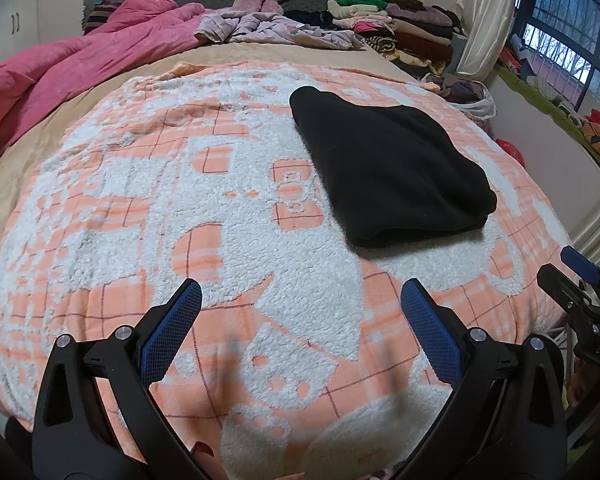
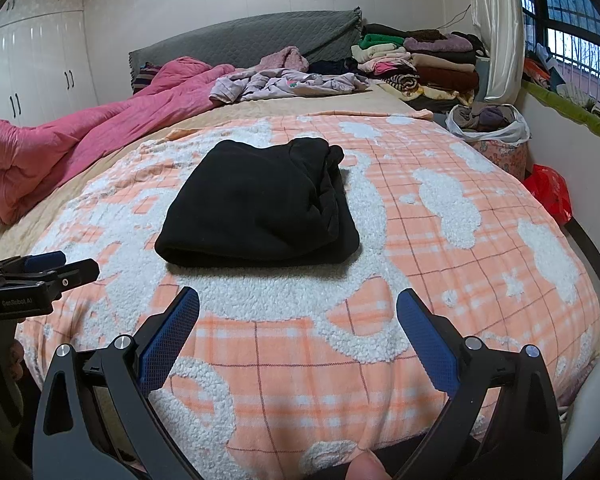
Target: Fold small clothes
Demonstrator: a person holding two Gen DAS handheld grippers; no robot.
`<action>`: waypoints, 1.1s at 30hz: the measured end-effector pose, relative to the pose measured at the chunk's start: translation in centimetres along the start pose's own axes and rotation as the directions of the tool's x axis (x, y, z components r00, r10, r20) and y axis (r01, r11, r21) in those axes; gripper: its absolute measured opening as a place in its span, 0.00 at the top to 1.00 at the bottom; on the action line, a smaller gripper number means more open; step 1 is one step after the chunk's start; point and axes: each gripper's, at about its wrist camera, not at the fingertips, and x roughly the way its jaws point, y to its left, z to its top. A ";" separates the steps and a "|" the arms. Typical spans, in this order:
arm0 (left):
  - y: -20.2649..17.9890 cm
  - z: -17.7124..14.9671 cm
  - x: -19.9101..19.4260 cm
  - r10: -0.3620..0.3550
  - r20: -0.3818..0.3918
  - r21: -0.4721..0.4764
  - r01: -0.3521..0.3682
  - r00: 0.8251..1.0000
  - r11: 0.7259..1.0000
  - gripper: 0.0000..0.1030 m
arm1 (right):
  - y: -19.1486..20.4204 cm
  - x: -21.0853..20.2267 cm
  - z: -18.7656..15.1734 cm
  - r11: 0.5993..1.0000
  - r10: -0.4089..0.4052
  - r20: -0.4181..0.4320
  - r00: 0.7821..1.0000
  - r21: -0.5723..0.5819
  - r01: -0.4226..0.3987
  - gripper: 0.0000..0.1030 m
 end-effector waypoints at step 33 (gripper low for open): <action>-0.2 -0.4 -0.1 -0.052 -0.034 0.034 0.054 0.998 0.998 0.09 | -1.8 -0.2 -0.5 0.999 -0.038 -0.008 0.999 0.037 0.039 0.04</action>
